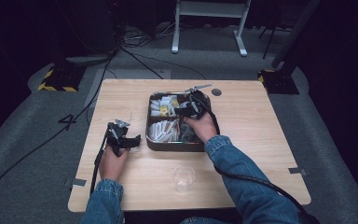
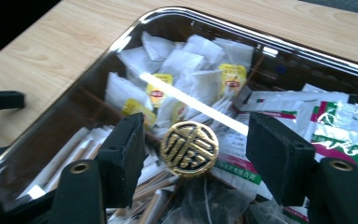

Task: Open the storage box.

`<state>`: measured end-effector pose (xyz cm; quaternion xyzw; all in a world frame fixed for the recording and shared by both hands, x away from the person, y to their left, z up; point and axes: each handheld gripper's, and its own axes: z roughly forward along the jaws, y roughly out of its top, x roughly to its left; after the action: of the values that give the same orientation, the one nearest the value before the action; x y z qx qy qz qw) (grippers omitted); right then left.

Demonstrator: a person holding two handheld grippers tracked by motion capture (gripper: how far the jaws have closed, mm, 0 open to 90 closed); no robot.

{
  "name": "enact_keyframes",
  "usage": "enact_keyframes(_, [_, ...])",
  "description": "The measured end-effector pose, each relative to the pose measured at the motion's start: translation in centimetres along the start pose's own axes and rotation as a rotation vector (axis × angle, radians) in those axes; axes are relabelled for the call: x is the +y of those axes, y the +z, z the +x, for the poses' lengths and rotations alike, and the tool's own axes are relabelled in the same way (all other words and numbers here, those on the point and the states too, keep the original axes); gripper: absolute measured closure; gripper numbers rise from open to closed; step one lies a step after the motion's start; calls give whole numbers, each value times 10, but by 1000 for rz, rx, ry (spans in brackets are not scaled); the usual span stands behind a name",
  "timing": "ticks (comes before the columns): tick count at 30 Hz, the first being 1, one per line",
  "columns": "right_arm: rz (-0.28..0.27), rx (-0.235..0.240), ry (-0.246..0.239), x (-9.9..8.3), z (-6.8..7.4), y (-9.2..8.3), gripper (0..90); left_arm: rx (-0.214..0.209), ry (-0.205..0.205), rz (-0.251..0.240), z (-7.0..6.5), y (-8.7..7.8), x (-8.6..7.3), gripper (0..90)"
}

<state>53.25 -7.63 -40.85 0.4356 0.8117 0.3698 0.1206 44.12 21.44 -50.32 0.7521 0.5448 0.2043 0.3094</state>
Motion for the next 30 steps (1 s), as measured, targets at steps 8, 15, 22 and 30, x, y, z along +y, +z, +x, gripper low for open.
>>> enact_keyframes(8, [23,-25,24,-6,1,12,418,5,-2,-2,0,1,0,155])
enact_keyframes(15, [49,-48,2,-7,8,21,493,6,-4,-3,0,1,1,155])
enact_keyframes(22, [56,-100,-39,-8,15,25,575,6,-4,-3,0,1,1,155])
enact_keyframes(30, [66,-114,-65,-8,17,25,579,7,-7,-2,0,1,1,156])
